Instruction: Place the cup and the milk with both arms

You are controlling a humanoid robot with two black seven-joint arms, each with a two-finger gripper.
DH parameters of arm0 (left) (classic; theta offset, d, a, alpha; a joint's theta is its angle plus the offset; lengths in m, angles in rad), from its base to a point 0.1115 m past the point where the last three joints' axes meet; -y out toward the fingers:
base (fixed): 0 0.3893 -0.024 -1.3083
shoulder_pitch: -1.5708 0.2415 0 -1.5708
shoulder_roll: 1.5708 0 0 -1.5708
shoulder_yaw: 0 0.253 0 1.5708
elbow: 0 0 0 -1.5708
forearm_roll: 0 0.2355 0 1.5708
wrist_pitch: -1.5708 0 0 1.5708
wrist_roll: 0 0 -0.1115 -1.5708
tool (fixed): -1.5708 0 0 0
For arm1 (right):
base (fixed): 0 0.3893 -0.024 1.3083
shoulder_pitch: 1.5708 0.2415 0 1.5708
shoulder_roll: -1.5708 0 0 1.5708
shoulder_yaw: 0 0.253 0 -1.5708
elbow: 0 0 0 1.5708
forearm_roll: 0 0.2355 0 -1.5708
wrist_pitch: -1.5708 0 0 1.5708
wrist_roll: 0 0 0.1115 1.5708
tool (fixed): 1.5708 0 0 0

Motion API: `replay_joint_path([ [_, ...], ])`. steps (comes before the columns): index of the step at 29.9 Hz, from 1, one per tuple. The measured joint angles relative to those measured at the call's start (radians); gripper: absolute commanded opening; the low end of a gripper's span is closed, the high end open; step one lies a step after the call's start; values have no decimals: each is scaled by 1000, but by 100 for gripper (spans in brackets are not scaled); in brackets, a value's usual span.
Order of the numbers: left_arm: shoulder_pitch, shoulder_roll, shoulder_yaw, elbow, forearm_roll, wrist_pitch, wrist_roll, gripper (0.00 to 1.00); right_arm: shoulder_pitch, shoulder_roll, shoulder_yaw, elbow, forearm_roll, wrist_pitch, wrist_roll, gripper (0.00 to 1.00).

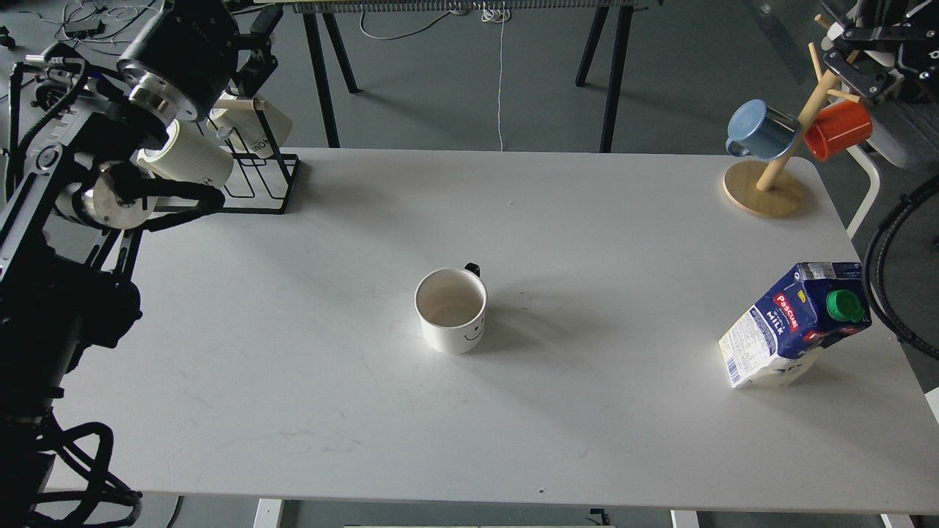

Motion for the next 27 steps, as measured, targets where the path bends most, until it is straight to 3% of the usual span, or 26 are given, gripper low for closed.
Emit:
replay_joint_path([
  [15, 12, -4, 11, 0, -28, -9, -2, 99, -596, 76, 373, 330, 230, 134, -1, 99],
  [21, 12, -4, 12, -3, -28, -9, -2, 99, -722, 132, 421, 356, 246, 205, -6, 99],
  [27, 13, -6, 13, -4, -28, -9, -2, 99, -813, 218, 415, 357, 247, 213, -10, 99],
])
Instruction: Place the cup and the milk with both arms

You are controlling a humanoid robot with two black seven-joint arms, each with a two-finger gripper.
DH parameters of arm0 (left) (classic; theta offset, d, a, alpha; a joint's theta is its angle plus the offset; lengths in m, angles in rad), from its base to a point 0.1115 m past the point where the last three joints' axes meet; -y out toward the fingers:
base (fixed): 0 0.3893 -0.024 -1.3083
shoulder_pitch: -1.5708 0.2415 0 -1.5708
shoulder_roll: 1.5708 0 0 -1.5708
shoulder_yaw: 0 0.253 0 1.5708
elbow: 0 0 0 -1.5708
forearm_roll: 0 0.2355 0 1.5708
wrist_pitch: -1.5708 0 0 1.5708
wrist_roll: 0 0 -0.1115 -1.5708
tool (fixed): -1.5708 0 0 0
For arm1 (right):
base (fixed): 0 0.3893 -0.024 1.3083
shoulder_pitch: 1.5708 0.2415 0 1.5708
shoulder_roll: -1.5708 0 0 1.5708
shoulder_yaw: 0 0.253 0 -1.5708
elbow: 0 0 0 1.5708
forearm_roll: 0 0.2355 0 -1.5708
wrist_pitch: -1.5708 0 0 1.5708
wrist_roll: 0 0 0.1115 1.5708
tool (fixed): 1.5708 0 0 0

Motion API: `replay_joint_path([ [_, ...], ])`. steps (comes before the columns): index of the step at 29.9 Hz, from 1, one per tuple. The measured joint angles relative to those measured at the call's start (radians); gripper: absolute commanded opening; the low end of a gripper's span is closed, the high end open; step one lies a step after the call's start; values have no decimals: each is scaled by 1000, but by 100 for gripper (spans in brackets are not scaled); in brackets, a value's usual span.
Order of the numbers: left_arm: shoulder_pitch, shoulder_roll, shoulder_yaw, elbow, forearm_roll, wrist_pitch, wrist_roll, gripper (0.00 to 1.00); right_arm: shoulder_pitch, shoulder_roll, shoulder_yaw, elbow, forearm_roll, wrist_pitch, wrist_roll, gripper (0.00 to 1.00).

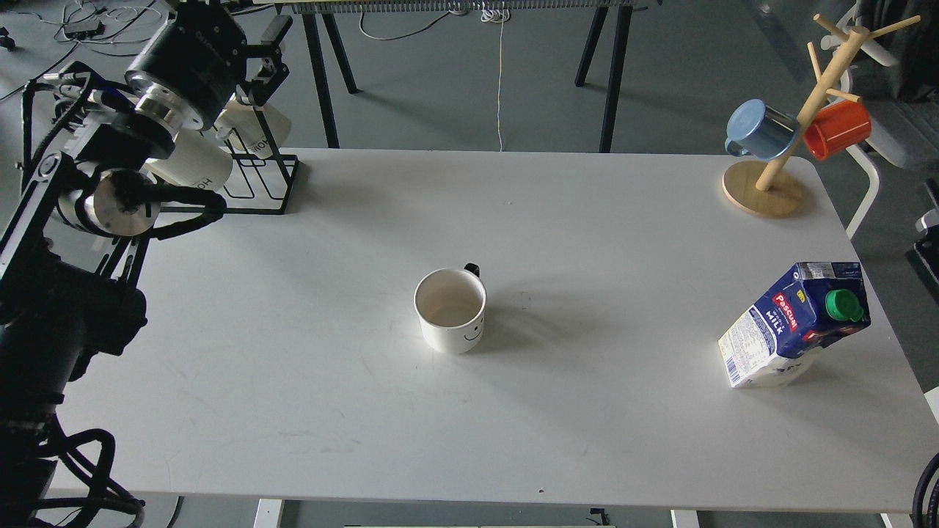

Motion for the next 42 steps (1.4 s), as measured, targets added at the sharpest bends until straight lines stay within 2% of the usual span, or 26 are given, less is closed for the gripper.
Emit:
replay_joint_path([
  [7, 7, -2, 3, 0, 1, 1, 1, 99, -96, 64, -10, 1, 7, 0, -1, 99],
  [29, 8, -2, 7, -4, 1, 2, 4, 99, -309, 115, -154, 2, 32, 0, -2, 99],
  [36, 8, -2, 7, -6, 1, 5, 5, 99, -332, 134, -241, -9, 26, 0, -1, 99],
  [42, 12, -2, 7, -6, 3, 5, 5, 99, -272, 167, -299, -77, 15, 0, 0, 99],
])
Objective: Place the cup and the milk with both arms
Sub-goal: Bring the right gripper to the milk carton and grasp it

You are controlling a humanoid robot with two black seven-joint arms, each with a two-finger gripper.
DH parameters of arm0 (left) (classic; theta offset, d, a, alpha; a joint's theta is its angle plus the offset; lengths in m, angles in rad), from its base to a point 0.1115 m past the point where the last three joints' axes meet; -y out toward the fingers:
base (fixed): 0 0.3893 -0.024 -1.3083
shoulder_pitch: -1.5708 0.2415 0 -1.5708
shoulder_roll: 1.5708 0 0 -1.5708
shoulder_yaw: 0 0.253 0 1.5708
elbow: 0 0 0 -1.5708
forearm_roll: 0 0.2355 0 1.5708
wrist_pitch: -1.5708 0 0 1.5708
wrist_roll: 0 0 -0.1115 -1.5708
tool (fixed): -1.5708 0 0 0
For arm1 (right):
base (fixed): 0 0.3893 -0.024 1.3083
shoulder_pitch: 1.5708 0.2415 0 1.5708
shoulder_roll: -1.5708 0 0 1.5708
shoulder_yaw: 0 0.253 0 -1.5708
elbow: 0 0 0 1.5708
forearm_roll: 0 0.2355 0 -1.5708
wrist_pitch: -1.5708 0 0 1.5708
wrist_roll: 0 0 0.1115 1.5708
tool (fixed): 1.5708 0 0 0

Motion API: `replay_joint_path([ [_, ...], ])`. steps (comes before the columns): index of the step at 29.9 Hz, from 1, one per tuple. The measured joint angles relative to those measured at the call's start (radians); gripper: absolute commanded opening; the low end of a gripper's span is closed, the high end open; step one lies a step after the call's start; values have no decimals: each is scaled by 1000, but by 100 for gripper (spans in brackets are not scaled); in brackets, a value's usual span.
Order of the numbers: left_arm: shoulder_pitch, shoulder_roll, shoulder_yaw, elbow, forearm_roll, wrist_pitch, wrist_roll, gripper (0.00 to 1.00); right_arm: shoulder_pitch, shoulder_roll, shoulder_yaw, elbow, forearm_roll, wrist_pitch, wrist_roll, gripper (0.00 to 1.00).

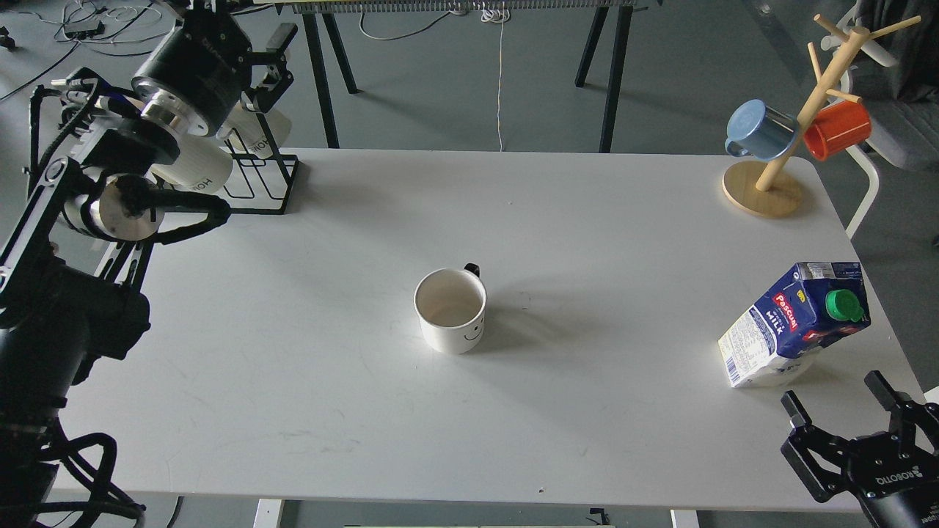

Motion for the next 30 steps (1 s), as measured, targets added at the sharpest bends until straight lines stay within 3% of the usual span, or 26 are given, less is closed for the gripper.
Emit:
replay_joint_path([
  [8, 8, 1, 12, 0, 3, 0, -1, 99, 139, 32, -69, -168, -19, 0, 0, 99],
  [30, 8, 8, 12, 0, 3, -2, 0, 99, 242, 47, -64, -229, -18, 0, 9, 98],
])
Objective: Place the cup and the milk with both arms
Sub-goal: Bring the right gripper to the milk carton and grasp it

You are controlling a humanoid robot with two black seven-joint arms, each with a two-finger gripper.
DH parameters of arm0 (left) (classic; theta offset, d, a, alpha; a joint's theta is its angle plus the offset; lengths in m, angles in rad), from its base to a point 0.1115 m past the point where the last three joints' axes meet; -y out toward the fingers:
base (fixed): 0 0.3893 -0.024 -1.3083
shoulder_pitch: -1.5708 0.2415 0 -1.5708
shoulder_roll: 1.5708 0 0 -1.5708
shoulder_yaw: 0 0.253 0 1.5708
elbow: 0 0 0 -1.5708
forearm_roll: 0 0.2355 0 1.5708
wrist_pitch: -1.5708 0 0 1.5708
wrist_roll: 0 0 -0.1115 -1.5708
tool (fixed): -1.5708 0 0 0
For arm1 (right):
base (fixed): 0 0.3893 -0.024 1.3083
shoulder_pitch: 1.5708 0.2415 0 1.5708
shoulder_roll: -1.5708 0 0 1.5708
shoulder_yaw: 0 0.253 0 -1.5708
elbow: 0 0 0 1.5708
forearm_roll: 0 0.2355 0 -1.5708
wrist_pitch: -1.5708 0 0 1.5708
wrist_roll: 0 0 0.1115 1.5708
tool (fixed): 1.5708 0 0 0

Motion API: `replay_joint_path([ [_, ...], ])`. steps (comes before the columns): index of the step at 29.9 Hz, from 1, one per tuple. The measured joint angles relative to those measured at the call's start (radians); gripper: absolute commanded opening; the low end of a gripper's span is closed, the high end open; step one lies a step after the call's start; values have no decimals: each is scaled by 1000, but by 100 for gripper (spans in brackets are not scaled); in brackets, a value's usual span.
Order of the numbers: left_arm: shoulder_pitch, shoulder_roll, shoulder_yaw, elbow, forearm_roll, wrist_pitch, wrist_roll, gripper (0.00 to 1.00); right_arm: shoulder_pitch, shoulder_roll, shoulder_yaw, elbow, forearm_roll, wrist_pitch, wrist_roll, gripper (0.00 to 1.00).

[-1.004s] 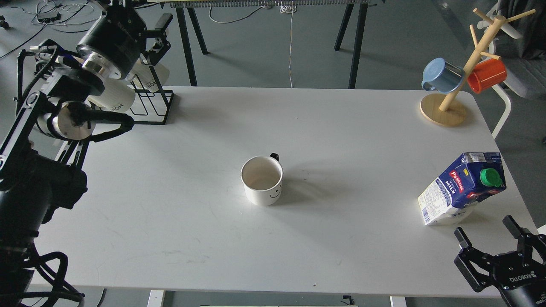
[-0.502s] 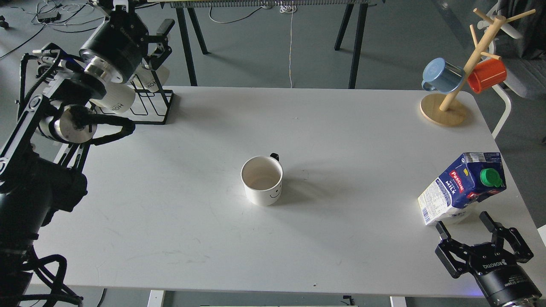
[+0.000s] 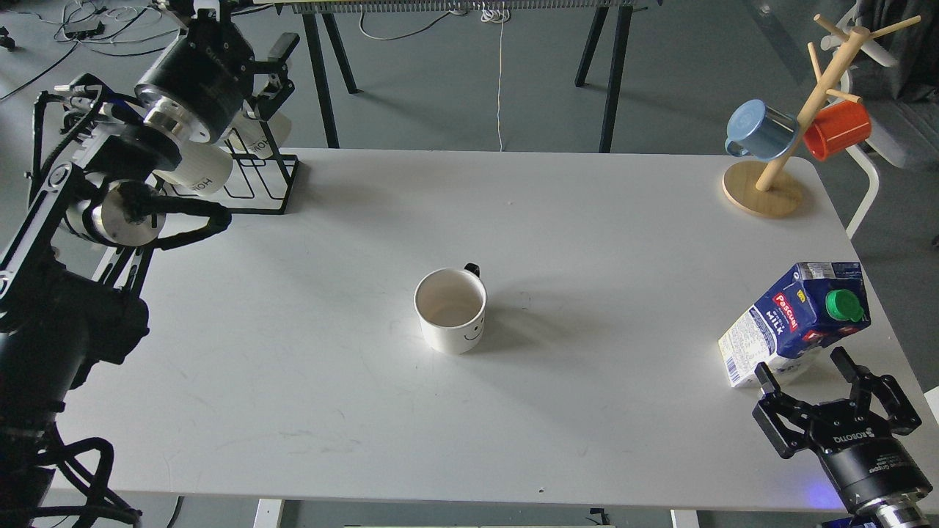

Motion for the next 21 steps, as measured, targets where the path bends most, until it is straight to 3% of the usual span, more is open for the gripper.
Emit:
replay_joint_path([
  [12, 0, 0, 1, -1, 1, 1, 1, 99, 67, 1, -9, -41, 0, 0, 4, 94],
  [21, 0, -1, 1, -1, 1, 2, 0, 99, 83, 16, -12, -62, -11, 0, 13, 61],
])
